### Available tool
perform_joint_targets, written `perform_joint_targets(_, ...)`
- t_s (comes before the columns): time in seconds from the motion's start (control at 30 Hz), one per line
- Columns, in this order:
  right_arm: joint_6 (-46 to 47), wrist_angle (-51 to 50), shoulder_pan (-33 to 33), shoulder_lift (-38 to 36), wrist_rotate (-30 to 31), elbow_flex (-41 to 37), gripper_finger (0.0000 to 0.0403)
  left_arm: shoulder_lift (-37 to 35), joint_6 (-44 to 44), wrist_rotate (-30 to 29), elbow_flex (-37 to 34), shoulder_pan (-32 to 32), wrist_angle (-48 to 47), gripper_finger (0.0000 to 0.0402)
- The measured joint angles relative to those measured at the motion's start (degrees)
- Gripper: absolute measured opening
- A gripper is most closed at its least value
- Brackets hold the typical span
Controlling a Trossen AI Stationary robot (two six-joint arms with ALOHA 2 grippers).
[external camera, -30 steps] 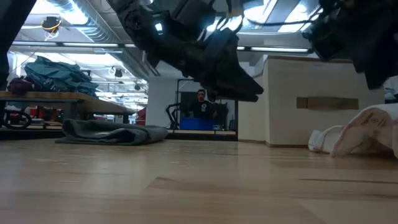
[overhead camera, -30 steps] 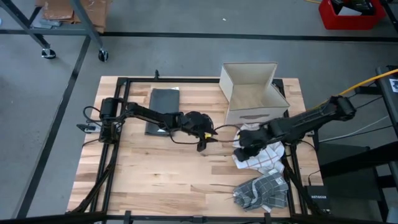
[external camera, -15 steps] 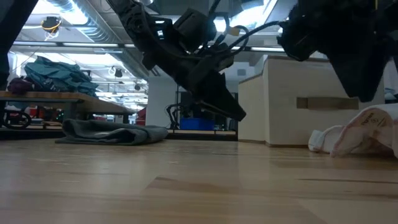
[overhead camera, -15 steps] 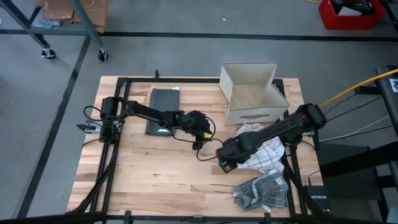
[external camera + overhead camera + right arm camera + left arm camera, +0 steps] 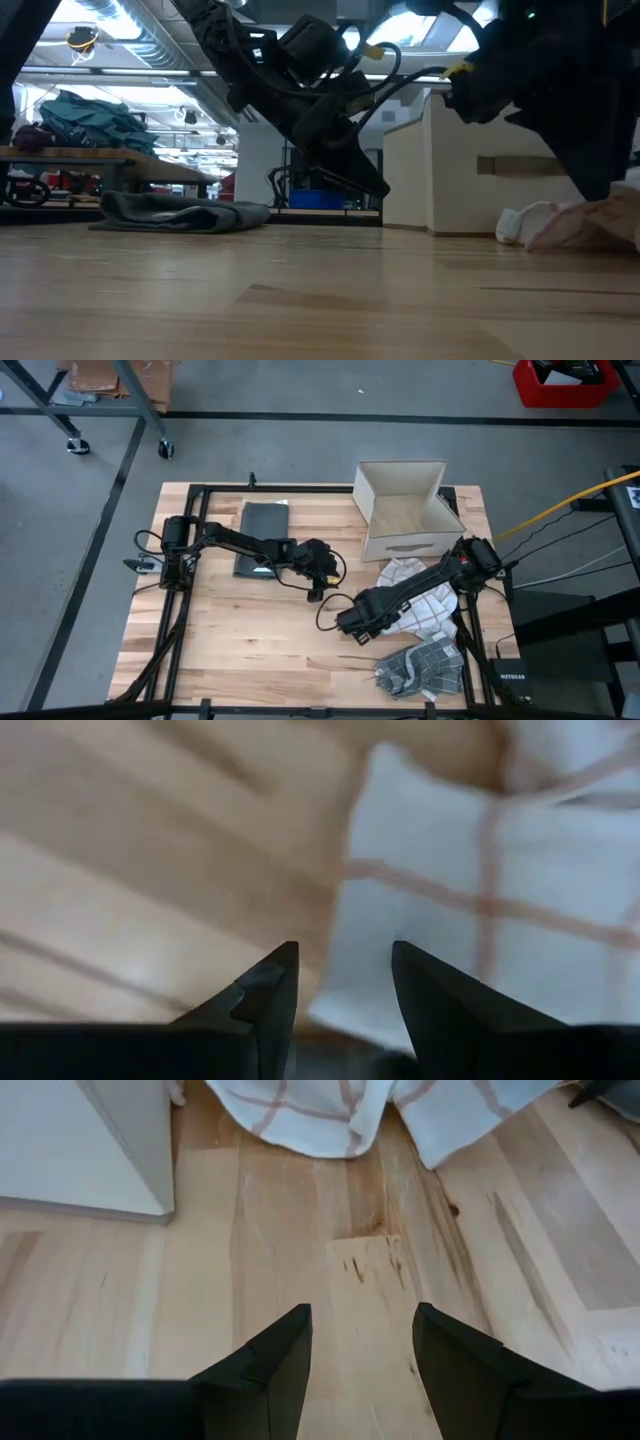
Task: Fold towel
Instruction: Fold the white kitchen towel
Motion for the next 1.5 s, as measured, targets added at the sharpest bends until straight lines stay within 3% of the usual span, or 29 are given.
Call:
perform_joint_targets(0.27,0.01,-13.98,-0.04,0.0,6.76,0.02,0.0151,0.0,0.0,0.01,0.01,0.0,-0.03,0.0164)
perform_joint_targets(0.53,-6.59,-20.49,-0.04,-0.15,8.88,0.01,0.0012,0.0,-0.2,0.01,0.0,0.0,-0.05,0.0164)
perform_joint_targets(0.87,-10.26,-20.89,-0.04,-0.79,12.45,3.14,0.001,-1.14,-4.63,0.1,0.0,0.04,-1.93,0.0156)
perform_joint_targets(1.23,-12.21,-20.99,-1.84,-5.39,30.24,17.61,0.0005,-14.99,0.57,0.25,0.02,-0.09,-16.21,0.0094)
perform_joint_targets(1.5,-24.21,-20.9,-4.41,-6.6,43.79,35.33,0.0003,-27.99,0.09,0.23,0.02,-0.13,-21.69,0.0088)
